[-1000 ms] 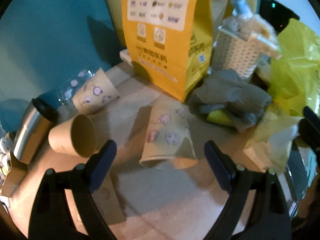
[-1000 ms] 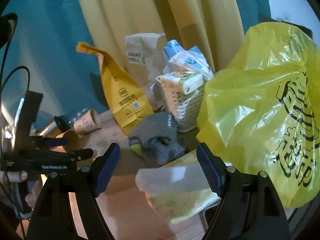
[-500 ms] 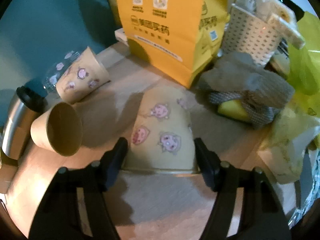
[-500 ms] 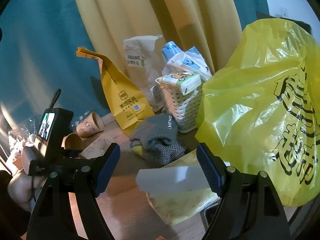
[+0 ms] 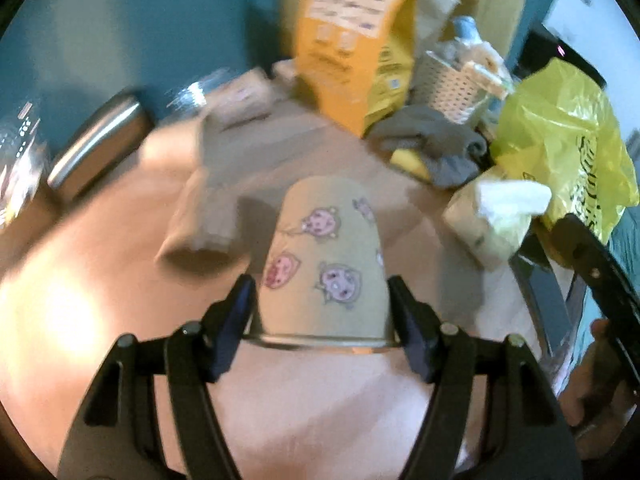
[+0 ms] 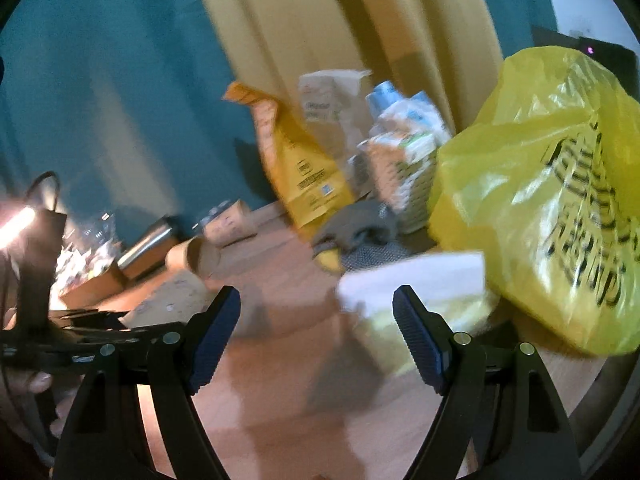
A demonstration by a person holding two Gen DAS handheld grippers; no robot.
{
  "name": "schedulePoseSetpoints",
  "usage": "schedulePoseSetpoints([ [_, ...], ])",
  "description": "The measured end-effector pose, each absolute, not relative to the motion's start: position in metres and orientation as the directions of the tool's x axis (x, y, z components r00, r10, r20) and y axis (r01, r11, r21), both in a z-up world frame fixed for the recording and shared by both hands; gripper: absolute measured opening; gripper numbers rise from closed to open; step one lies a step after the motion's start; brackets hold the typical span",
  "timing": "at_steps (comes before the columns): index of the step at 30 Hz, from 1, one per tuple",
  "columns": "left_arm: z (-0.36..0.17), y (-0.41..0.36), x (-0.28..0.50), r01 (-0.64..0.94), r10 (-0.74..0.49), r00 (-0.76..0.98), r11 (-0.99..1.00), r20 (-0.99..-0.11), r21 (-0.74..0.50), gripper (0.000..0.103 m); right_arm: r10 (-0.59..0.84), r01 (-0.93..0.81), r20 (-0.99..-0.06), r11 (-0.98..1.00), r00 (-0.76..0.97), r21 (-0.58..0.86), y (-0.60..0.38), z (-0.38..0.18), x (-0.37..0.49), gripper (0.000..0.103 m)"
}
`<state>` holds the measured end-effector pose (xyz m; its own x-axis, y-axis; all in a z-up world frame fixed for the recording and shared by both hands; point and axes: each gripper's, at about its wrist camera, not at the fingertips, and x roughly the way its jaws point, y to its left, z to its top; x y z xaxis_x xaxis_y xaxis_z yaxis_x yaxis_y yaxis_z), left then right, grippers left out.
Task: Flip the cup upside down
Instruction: 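Lift the pig-print cup with the left gripper toward the right gripper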
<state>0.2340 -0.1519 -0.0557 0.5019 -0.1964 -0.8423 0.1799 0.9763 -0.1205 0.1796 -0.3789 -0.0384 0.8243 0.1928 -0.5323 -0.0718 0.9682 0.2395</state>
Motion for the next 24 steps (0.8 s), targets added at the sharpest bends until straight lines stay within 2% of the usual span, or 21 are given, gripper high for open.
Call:
schedulePoseSetpoints([
  [6, -0.066, -0.08, 0.145, -0.021, -0.177, 0.511, 0.976, -0.841, -0.218, 0.068, 0.316, -0.19, -0.595, 0.945, 0.739, 0.265, -0.326, -0.063, 0.142, 0.081],
  [11, -0.07, -0.032, 0.079, -0.143, -0.111, 0.557, 0.963, -0.823, -0.227, 0.069, 0.405, -0.302, -0.657, 0.914, 0.636, 0.271, -0.271, -0.085, 0.121, 0.081],
  [15, -0.083, 0.003, 0.058, -0.215, -0.081, 0.555, 0.947, -0.828, -0.237, 0.069, 0.453, -0.379, -0.674, 0.886, 0.583, 0.268, -0.229, -0.089, 0.108, 0.081],
  [24, -0.101, 0.049, 0.037, -0.262, -0.118, 0.54, 0.917, -0.834, -0.3, 0.069, 0.47, -0.452, -0.719, 0.859, 0.513, 0.239, -0.172, -0.099, 0.107, 0.081],
])
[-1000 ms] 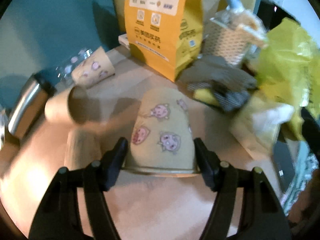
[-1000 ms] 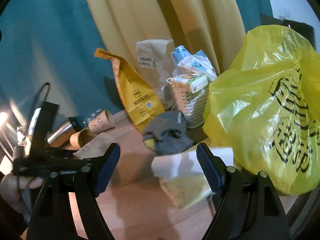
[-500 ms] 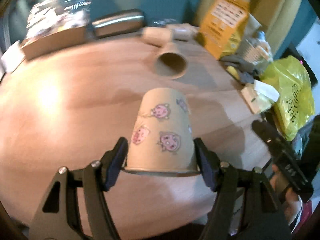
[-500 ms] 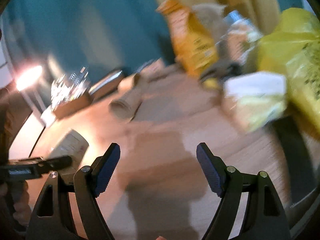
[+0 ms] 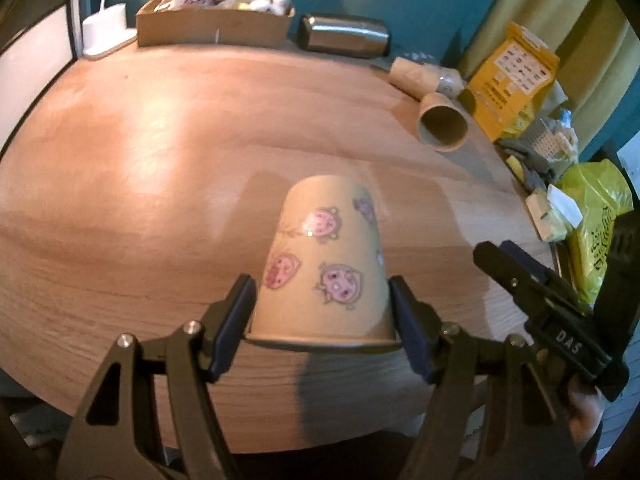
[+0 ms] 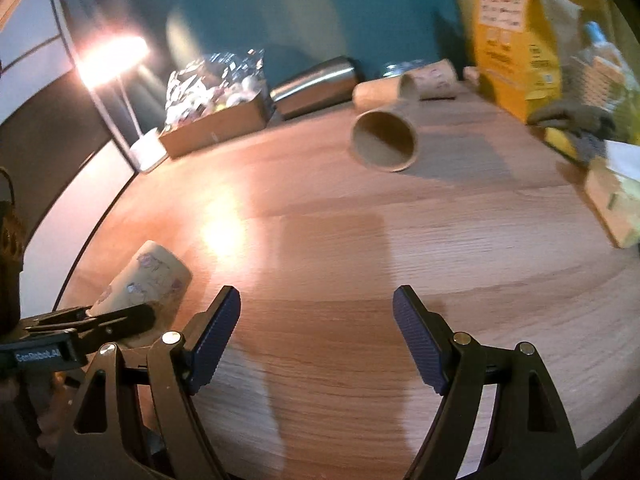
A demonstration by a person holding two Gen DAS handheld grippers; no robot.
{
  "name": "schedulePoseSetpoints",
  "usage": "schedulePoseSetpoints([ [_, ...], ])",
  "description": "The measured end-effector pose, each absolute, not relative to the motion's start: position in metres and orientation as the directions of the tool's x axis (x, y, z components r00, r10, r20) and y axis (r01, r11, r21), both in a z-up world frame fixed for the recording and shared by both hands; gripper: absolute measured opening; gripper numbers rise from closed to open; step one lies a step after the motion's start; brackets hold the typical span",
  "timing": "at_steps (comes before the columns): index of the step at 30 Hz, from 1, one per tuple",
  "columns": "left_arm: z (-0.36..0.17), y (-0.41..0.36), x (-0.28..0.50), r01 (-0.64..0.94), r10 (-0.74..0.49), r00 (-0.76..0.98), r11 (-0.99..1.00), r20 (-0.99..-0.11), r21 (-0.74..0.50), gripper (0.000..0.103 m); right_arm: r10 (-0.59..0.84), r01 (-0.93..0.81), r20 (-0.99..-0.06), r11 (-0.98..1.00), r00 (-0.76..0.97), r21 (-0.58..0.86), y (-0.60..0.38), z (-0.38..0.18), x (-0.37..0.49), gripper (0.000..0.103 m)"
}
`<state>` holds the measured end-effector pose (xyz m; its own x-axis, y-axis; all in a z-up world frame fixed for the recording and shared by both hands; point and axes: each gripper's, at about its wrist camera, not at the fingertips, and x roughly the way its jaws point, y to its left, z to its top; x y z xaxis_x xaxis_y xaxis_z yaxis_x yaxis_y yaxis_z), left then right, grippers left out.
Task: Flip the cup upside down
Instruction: 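Lift the pig-print cup with the left gripper toward the right gripper, then grasp the cup with the right gripper while the left gripper releases it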
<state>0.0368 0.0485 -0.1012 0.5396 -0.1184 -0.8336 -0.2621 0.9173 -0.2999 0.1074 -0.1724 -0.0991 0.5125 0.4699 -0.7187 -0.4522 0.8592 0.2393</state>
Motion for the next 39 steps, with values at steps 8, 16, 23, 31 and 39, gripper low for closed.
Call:
schedulePoseSetpoints([
  [8, -0.113, 0.06, 0.037, -0.255, -0.144, 0.516, 0.916, -0.845, -0.311, 0.071, 0.464, -0.479, -0.734, 0.851, 0.496, 0.214, -0.143, -0.098, 0.107, 0.081],
  [16, -0.109, 0.061, 0.034, -0.244, -0.125, 0.516, 0.927, -0.847, -0.285, 0.083, 0.463, -0.486, -0.746, 0.847, 0.478, 0.214, -0.131, -0.098, 0.107, 0.081],
  [23, -0.092, 0.07, 0.02, -0.211, -0.149, 0.564, 0.925, -0.812, -0.316, 0.092, 0.487, -0.526, -0.769, 0.817, 0.414, 0.235, -0.109, -0.086, 0.112, 0.081],
  [31, -0.086, 0.104, -0.005, -0.242, -0.108, 0.61, 0.918, -0.785, -0.314, 0.092, 0.521, -0.532, -0.843, 0.757, 0.139, 0.38, -0.065, -0.105, 0.143, 0.081],
  [39, -0.103, 0.138, -0.012, -0.282, -0.106, 0.607, 0.898, -0.787, -0.338, 0.092, 0.457, -0.53, -0.889, 0.758, 0.015, 0.38, -0.031, -0.112, 0.159, 0.081],
])
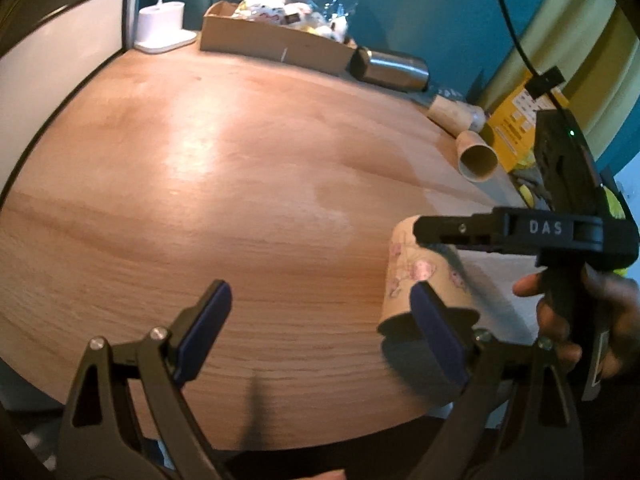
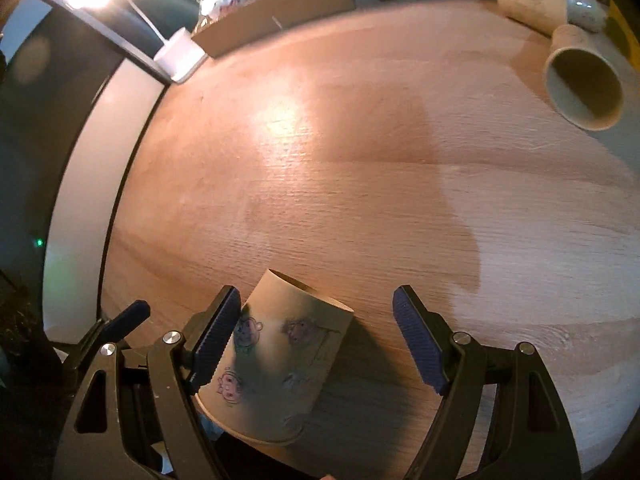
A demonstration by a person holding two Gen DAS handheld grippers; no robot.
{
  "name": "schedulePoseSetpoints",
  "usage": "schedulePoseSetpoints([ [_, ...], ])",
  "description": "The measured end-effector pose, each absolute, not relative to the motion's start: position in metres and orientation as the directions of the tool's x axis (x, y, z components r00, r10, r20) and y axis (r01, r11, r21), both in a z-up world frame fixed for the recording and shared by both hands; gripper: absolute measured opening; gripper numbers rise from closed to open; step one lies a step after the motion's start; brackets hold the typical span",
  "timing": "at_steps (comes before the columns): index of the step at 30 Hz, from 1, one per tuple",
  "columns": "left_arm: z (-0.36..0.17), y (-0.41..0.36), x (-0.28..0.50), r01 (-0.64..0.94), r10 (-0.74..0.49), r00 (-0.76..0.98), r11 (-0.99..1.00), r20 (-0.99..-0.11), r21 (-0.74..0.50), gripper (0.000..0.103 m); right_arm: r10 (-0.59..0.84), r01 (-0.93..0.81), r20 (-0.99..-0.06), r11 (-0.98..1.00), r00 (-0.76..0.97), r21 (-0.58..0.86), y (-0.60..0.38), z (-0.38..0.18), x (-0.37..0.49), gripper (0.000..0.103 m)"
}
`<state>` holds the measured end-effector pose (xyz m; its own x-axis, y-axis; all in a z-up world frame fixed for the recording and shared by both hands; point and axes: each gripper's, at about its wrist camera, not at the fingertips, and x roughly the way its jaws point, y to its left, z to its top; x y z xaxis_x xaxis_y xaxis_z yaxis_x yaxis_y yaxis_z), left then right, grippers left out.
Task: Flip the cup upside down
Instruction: 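Grasp the cup with the right gripper while the left gripper releases it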
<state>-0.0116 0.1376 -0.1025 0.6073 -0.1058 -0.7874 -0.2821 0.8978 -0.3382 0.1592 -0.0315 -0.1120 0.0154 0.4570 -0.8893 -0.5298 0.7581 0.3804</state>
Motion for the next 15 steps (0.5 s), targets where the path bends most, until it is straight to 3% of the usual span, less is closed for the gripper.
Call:
schedulePoseSetpoints([
  [9, -0.108, 0.157, -0.008, -0.29, -0.121, 0.601, 0.888, -0.79, -0.356, 0.092, 0.468, -0.482, -0.881, 0.759, -0.061, 0.437, -0.018, -0.125, 0.155, 0.068],
  [15, -0.108, 0.161, -0.008, -0.28, -0.133, 0.606, 0.887, -0.785, -0.366, 0.092, 0.485, -0.505, -0.874, 0.757, 0.011, 0.414, -0.019, -0.116, 0.149, 0.065],
])
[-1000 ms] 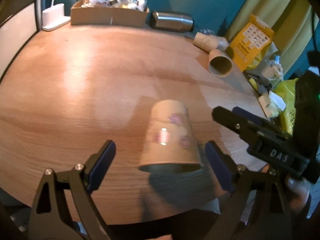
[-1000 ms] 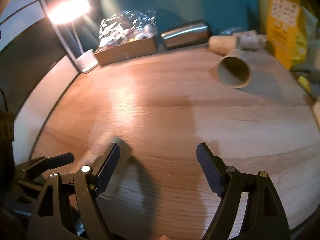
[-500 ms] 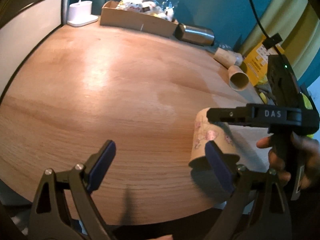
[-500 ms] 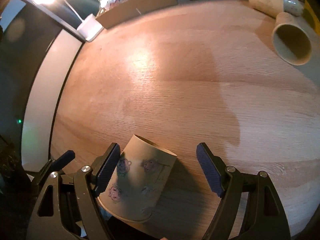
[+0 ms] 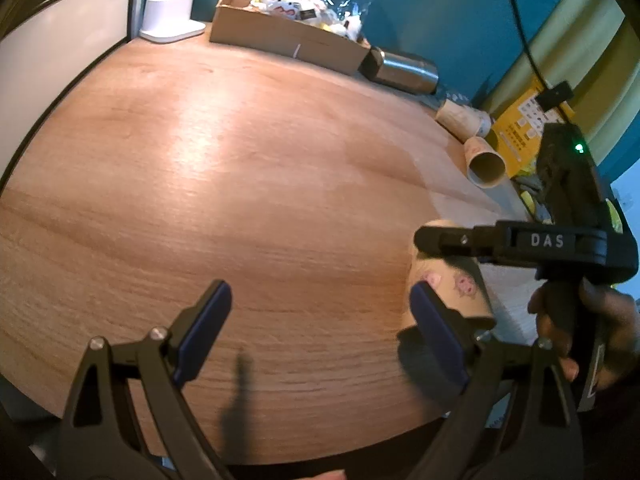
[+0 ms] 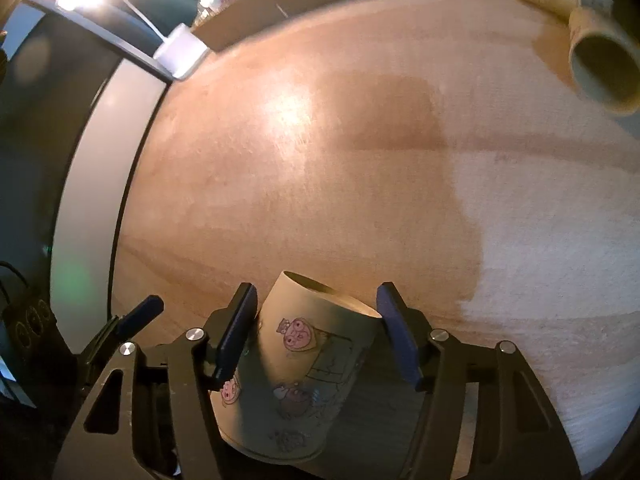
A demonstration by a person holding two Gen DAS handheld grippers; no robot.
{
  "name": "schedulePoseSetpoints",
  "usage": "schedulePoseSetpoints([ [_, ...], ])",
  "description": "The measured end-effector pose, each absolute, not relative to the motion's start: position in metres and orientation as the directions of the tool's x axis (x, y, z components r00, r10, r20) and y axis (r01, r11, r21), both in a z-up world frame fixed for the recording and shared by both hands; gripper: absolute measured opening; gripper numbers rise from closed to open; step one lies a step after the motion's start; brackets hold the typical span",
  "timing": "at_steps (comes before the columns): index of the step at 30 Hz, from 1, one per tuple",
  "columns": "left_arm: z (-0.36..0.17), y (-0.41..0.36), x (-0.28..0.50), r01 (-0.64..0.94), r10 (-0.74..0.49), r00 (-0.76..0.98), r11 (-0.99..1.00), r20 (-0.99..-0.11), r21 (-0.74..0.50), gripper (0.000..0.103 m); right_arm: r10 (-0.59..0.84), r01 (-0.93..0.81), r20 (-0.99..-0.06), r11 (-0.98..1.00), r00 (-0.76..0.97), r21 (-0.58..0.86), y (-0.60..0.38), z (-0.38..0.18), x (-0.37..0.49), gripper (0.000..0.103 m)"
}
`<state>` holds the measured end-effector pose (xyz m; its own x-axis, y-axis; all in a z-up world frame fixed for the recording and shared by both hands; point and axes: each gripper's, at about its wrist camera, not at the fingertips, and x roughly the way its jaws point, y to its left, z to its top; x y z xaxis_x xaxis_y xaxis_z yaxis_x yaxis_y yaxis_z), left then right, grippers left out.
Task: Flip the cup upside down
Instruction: 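Grasp the cup with the right gripper while the left gripper releases it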
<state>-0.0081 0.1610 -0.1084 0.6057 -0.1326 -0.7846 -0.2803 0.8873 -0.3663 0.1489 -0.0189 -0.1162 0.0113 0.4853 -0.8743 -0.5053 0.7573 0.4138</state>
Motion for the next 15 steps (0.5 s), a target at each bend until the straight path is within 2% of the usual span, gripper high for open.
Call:
schedulePoseSetpoints([
  [7, -0.1, 0.155, -0.013, -0.251, -0.119, 0.642, 0.901, -0.758, -0.354, 0.092, 0.473, -0.604, -0.817, 0.771, 0.33, 0.202, -0.033, -0.082, 0.132, 0.065],
  [11, -0.096, 0.146, -0.017, -0.223, -0.101, 0.679, 0.915, -0.727, -0.335, 0.092, 0.434, -0.637, -0.716, 0.77, 0.546, -0.019, -0.046, -0.078, 0.102, 0.065],
  [15, -0.099, 0.137, -0.022, -0.216, -0.071, 0.697, 0.928, -0.713, -0.304, 0.092, 0.432, -0.622, -0.62, 0.774, 0.655, -0.117, -0.061, -0.088, 0.08, 0.064],
])
